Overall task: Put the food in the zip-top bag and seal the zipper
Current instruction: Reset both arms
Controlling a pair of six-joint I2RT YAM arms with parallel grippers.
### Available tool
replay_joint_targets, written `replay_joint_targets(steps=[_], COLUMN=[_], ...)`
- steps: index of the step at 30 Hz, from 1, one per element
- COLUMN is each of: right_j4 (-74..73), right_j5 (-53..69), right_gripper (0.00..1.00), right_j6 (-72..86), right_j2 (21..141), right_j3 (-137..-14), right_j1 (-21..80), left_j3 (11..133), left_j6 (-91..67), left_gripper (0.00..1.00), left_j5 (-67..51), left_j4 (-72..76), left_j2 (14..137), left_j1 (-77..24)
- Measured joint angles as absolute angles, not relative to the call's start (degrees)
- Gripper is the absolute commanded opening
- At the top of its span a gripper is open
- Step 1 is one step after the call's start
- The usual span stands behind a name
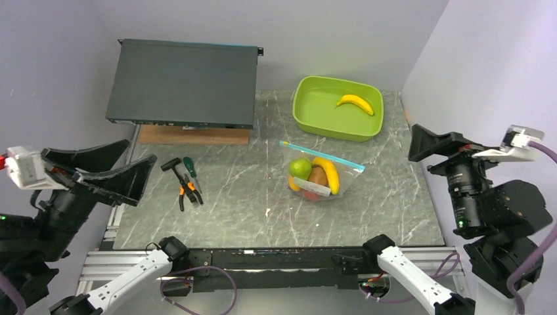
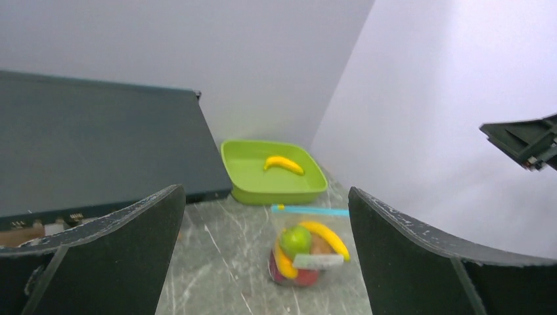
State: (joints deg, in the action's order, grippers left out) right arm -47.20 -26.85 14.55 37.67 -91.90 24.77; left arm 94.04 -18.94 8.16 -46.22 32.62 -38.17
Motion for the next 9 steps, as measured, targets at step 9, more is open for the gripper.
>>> replay_joint_targets(steps=[9], right_j4=[-47.09], right_j5=[-32.12], right_gripper=[1.00], right_j6=[13.56], right_j2=[36.77], right_j3=[-91.66], right_j1=[24.75], left_j3=[93.41], left_j6=[-15.79], left_gripper=[1.00], left_j5=[10.83], left_j4=[-41.45], left_j2=[31.46], left_j1=[-38.17])
